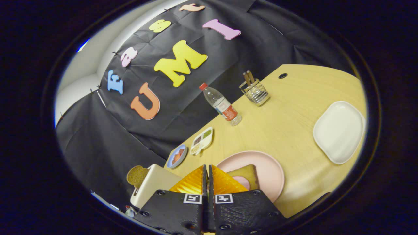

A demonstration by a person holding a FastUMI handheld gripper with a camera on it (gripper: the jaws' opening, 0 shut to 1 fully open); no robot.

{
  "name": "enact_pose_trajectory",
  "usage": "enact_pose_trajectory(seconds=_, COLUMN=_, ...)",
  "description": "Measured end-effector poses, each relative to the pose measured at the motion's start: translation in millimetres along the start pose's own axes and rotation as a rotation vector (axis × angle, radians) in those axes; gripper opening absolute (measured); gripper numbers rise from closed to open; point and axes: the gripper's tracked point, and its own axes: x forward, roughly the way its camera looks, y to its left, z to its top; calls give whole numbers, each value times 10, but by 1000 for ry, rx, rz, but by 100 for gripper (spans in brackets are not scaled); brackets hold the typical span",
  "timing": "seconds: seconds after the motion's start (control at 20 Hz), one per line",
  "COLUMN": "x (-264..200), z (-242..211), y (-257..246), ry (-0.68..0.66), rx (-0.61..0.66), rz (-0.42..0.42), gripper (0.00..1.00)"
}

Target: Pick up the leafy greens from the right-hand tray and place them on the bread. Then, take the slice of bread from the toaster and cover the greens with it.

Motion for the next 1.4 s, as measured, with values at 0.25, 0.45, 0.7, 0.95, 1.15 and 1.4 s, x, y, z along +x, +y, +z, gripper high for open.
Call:
enact_pose_trajectory(seconds=0.25, x=54, z=-57, y=-347, ry=1, rx=-87, rz=-61, gripper=0)
enact_pose_trajectory(seconds=0.45, x=110, z=-88, y=-561, ry=12, rx=-131, rz=-104, gripper=0)
enact_pose_trajectory(seconds=0.7, x=72, z=-8, y=-621, ry=-27, rx=-246, rz=-166, gripper=42)
enact_pose_trajectory(seconds=0.95, x=-184, z=300, y=-391, ry=-174, rx=-370, rz=-218, gripper=88)
enact_pose_trajectory(seconds=1.15, x=-500, z=517, y=-12, ry=-319, rx=-448, rz=-258, gripper=96)
enact_pose_trajectory(seconds=1.4, x=-796, z=557, y=749, ry=-447, rx=-568, rz=-262, gripper=96)
